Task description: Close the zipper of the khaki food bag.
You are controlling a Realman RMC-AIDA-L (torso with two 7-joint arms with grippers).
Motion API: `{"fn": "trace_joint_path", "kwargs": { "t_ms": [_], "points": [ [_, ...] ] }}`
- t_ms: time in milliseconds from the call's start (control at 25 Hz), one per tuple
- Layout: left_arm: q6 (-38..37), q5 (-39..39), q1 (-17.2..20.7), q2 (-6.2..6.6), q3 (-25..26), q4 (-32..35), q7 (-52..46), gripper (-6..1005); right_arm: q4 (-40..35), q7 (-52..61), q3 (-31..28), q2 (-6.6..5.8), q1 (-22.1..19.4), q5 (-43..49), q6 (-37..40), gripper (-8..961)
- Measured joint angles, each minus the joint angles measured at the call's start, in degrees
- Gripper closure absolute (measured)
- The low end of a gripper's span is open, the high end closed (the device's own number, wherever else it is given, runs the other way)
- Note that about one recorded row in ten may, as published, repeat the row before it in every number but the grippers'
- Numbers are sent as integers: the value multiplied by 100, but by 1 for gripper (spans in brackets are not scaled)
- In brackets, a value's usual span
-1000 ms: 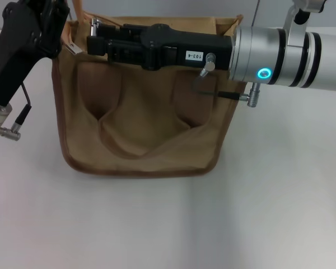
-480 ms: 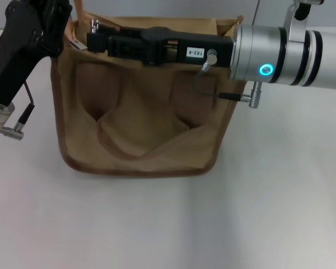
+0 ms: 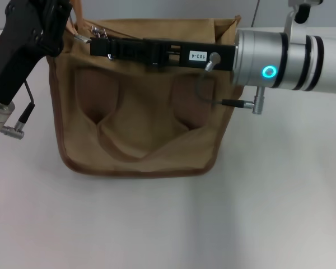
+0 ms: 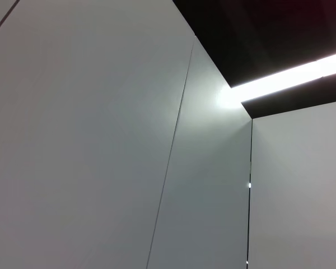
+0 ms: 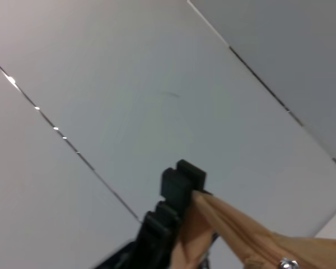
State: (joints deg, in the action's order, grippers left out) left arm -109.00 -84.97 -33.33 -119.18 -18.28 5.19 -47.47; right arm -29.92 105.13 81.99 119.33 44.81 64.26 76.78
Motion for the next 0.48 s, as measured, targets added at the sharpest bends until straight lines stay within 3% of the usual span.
{"fn": "trace_joint_path", "kwargs": {
  "t_ms": [480],
  "points": [
    [-28,-2,3,0,0,-38,-4,922,31,89,-15,9,47,-11,-73,459]
  ]
}}
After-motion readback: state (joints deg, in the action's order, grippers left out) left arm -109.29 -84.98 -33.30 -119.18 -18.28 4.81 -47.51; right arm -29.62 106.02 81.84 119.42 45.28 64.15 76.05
